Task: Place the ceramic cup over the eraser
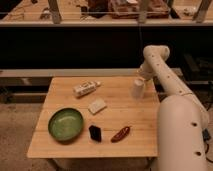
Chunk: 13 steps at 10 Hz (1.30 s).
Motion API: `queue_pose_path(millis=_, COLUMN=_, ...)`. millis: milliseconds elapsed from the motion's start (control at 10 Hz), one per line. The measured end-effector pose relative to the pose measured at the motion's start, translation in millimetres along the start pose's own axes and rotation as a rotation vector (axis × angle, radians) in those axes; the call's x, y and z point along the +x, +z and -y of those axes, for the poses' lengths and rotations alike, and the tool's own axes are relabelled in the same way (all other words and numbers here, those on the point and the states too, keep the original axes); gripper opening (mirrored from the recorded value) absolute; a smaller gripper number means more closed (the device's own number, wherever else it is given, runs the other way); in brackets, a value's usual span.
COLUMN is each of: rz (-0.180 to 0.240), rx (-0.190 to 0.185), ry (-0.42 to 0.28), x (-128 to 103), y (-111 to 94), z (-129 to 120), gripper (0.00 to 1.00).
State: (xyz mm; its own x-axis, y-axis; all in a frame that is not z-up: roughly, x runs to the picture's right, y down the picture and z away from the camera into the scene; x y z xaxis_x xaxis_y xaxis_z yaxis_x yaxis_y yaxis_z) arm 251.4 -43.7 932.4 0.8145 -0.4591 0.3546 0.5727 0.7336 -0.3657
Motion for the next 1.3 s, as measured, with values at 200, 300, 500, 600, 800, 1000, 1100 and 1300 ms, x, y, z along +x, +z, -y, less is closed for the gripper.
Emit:
queue_pose_path(millis=200, rz=0.008, rx=-0.005, ry=-0.010, x=1.1, y=5.7, z=-0.1, gripper=0.75)
queue_pose_path(millis=300, rz=0.014, rx=-0.008, ry=-0.016, x=-0.7, y=7.6, z=1.2, gripper=0.75)
queue_pose_path(millis=500, rz=0.026, rx=-0.013, ry=-0.026, x=-4.0, y=9.6, z=2.6, gripper=0.75)
queue_pose_path(millis=600, rz=0.032, rx=-0.013, ry=-0.028, x=-5.0, y=10.0, z=2.8, gripper=0.75)
queue_pose_path(millis=800, rz=0.046, rx=-0.019, ry=-0.036, x=-8.5, y=12.9, z=1.6, gripper=0.75)
queue_pose_path(millis=1000, rz=0.055, rx=-0.031, ry=-0.044, x=-12.2, y=18.4, z=0.1, gripper=0.75)
queue_pose_path(millis=1100, rz=0.061, rx=-0.040, ry=-0.049, x=-14.6, y=23.2, z=-0.6, gripper=0.75)
queue_pose_path(millis=1300, rz=0.070, rx=-0.045, ry=-0.059, x=-18.5, y=28.9, z=1.2, gripper=0.74)
